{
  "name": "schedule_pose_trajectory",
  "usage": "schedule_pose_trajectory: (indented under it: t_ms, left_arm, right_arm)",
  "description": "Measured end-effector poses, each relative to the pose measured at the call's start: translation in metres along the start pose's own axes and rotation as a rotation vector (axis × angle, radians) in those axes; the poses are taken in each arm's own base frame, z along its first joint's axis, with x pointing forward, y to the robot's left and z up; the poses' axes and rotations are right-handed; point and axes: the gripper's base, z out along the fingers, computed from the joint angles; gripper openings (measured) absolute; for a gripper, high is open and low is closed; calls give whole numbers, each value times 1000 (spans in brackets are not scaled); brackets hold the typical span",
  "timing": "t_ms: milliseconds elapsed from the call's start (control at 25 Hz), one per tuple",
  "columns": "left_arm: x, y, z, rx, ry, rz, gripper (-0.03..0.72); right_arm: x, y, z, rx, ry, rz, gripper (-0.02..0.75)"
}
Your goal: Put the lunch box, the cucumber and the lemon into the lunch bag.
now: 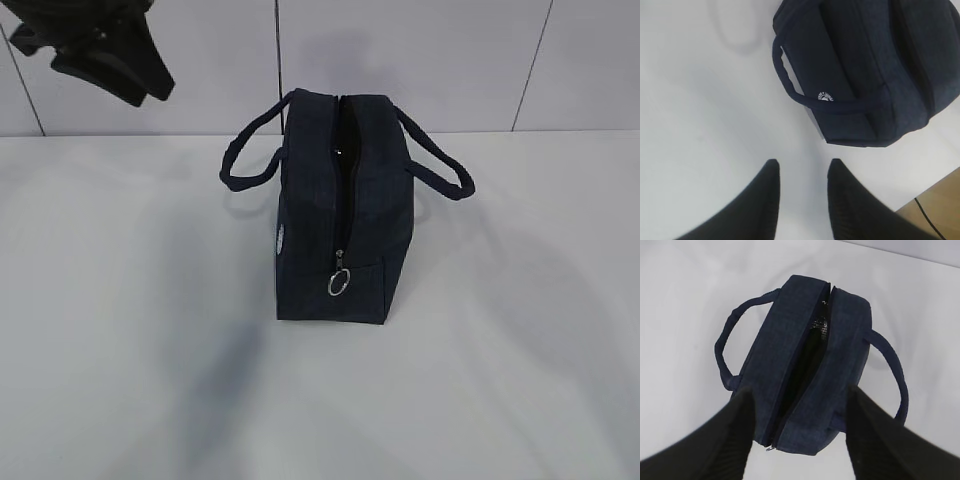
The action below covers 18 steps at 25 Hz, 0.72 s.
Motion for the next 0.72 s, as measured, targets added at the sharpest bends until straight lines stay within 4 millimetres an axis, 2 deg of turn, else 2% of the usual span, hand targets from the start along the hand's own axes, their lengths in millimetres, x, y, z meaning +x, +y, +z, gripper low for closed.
schedule_pose_trajectory:
  t_ms: [80, 200, 360, 560, 680, 720]
  left_arm:
    - [4, -5, -12, -86, 0, 29, 243]
    - [8, -15, -26, -127, -22, 53, 237]
    - [11, -26, -38, -127, -48, 75, 236]
    - [15, -34, -54, -125, -84, 77, 236]
    - [18, -40, -65, -115, -108, 81, 236]
    - [20, -43, -69, -113, -118, 84, 236]
  right_arm:
    - [1, 0, -11, -2, -17, -5, 439]
    - [11, 3, -20, 6, -6, -21, 439]
    - [39, 10, -19, 16, 52, -62, 439]
    - [70, 15, -33, -25, -68, -93, 439]
    - [93, 10, -36, -33, -145, -109, 439]
    - [103, 8, -31, -35, -155, -124, 439]
